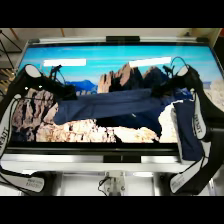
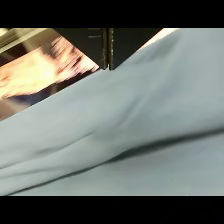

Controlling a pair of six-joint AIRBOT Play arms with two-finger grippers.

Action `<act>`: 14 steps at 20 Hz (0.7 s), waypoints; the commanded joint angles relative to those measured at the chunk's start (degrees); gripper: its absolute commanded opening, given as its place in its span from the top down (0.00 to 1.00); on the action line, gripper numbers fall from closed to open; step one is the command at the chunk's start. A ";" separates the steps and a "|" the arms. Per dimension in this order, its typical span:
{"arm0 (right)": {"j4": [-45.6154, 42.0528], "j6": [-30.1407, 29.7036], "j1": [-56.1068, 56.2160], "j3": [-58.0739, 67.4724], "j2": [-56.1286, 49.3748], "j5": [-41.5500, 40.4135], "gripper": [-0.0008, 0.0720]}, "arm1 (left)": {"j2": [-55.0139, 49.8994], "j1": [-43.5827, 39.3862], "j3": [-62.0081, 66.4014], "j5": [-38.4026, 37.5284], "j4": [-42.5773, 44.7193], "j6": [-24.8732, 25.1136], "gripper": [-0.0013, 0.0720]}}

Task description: Fold the shirts.

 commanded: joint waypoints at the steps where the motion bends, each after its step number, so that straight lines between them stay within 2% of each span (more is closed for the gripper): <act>1: 3.76 -0.72 -0.07 0.07 8.79 2.69 0.89 | -2.34 -7.45 0.00 10.78 -8.33 -0.02 0.94; 4: 10.03 -0.46 -0.02 0.07 17.53 10.69 0.89 | -7.80 -17.03 0.02 18.21 -19.61 0.02 0.94; 7: 9.70 2.36 -0.02 0.07 26.56 15.10 0.89 | -10.99 -24.11 0.04 25.51 -20.46 -0.22 0.94; 9: 9.90 4.59 0.00 0.07 31.15 16.68 0.89 | -12.81 -26.93 0.04 29.42 -22.29 -4.81 0.94; 10: 10.21 5.35 0.00 0.07 32.87 17.53 0.89 | -13.81 -28.50 0.04 31.52 -25.11 -4.94 0.94; 12: 9.79 6.38 0.00 0.07 34.67 18.18 0.89 | -15.32 -31.82 0.07 36.70 -30.21 -3.26 0.94; 14: 9.20 6.54 0.00 0.07 34.71 18.53 0.89 | -15.13 -33.27 0.07 40.72 -31.10 -0.96 0.94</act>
